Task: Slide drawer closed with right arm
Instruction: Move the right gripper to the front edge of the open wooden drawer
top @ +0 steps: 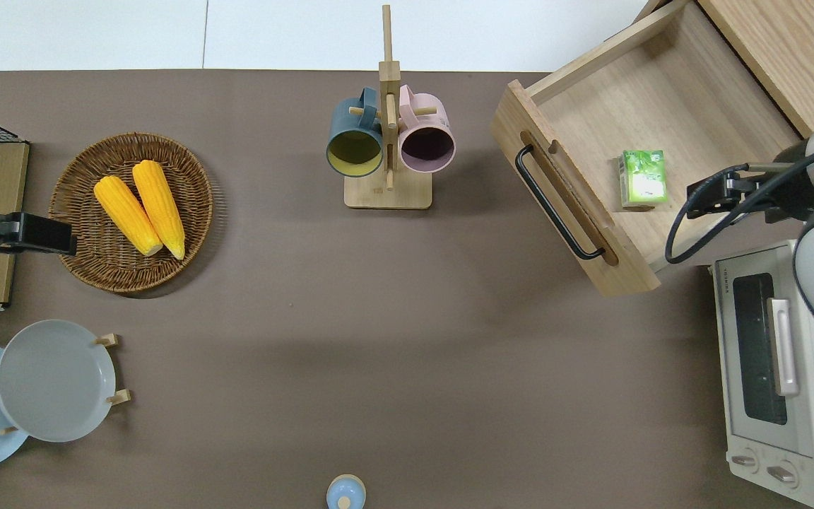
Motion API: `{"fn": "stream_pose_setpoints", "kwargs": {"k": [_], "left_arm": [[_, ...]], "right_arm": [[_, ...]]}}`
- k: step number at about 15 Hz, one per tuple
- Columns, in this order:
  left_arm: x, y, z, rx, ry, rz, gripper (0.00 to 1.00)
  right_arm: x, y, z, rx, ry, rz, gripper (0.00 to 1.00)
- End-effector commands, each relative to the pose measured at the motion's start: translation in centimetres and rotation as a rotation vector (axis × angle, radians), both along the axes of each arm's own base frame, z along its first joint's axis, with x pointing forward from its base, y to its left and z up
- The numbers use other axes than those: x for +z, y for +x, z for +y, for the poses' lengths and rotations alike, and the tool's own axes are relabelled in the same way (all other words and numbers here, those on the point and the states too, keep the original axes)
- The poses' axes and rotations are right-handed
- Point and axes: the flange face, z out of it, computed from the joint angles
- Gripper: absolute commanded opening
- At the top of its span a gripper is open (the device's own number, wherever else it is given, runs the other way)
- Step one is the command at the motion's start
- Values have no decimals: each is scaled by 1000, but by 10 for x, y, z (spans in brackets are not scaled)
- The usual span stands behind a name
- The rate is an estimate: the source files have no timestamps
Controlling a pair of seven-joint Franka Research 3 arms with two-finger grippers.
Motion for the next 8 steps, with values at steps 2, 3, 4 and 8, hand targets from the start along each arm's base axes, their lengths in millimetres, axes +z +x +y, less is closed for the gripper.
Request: {"fn": "stream_pose_setpoints", "kwargs": {"k": [2, 3, 4, 8], "left_arm": [[3, 4, 0, -6, 17, -8, 995], [3, 4, 0, -6, 18, -8, 998], [3, 4, 0, -6, 17, -8, 998], [3, 4, 0, -6, 18, -8, 995]], "right_arm": [[6, 0, 5, -5, 4, -12, 985], [7, 1, 4, -4, 4, -15, 985], [6, 0, 3, 3, 1, -12, 985], [8, 0, 5, 7, 10, -14, 985]]}}
